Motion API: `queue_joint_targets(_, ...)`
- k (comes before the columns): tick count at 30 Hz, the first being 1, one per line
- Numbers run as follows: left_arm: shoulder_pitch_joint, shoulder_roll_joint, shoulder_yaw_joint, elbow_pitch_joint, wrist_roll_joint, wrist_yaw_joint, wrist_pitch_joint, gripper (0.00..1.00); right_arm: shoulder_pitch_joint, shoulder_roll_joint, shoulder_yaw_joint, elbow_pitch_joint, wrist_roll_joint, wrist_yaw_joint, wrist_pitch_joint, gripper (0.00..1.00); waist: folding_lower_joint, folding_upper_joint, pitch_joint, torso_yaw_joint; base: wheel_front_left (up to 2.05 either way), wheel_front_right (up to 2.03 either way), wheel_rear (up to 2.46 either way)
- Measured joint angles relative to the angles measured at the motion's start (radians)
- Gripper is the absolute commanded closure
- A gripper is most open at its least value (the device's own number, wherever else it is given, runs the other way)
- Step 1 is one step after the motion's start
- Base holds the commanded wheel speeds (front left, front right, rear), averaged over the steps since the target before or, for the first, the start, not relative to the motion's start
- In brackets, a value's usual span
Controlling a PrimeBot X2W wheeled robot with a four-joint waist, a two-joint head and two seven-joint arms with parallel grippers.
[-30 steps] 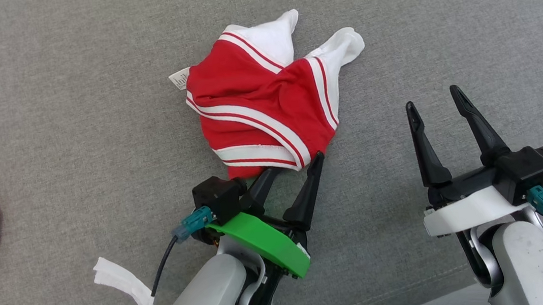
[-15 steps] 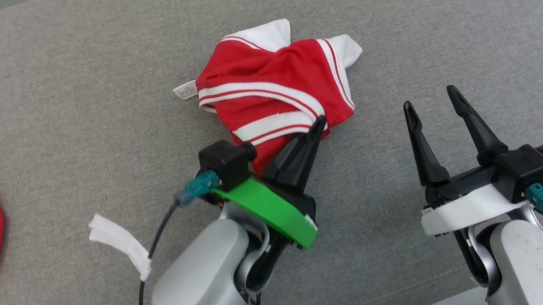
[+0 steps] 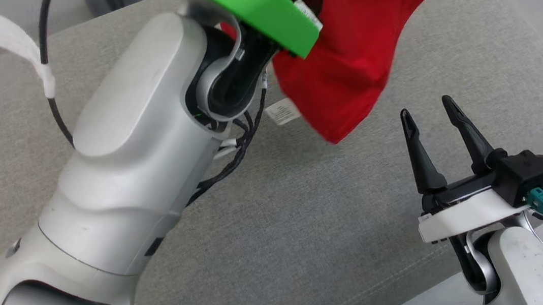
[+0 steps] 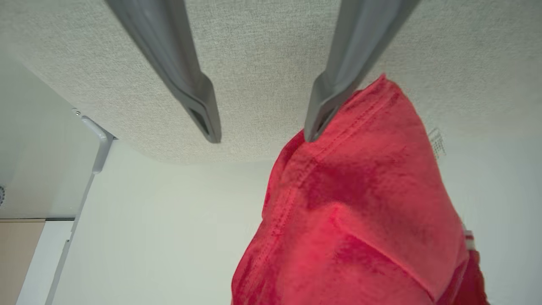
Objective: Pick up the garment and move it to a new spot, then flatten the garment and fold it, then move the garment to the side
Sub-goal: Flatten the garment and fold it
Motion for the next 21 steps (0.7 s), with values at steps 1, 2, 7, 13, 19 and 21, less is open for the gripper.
queue_joint_targets(1,-0.018,-0.005,0.002,0.001,-0.006,0.0,-0.009,1.0,0.002,0.0,-0.003,0.0,0.0,0.0,0.0,0.0,0.0,0.0,-0.005,-0.009,0.0,0.0,0.0)
queue_joint_targets(2,-0.017,-0.008,0.009,0.005,-0.026,0.0,-0.018,1.0,0.005,-0.001,-0.007,0.0,0.0,0.0,0.0,0.0,0.0,0.0,-0.011,-0.016,0.0,0.0,0.0)
queue_joint_targets(7,0.199,0.016,-0.044,0.045,-0.115,0.0,-0.004,1.0,0.016,0.0,-0.032,-0.003,-0.001,0.0,0.0,0.0,0.0,0.0,-0.041,-0.024,0.0,0.0,0.0)
queue_joint_targets(13,0.55,0.108,-0.095,0.142,-0.154,0.0,-0.091,1.0,0.02,0.0,-0.06,-0.013,-0.026,0.0,0.0,0.0,0.0,-0.0001,-0.042,0.011,0.0,0.0,0.0)
queue_joint_targets(19,0.726,0.123,-0.062,0.148,-0.193,0.0,-0.141,1.0,0.037,0.0,-0.084,-0.011,-0.066,0.0,0.0,0.0,0.0,0.0,-0.035,0.072,0.0,0.0,0.0)
queue_joint_targets(21,0.762,0.124,-0.045,0.13,-0.199,0.0,-0.142,1.0,0.041,0.0,-0.083,0.013,-0.07,0.0,0.0,0.0,0.0,0.0,-0.035,0.094,0.0,0.0,0.0)
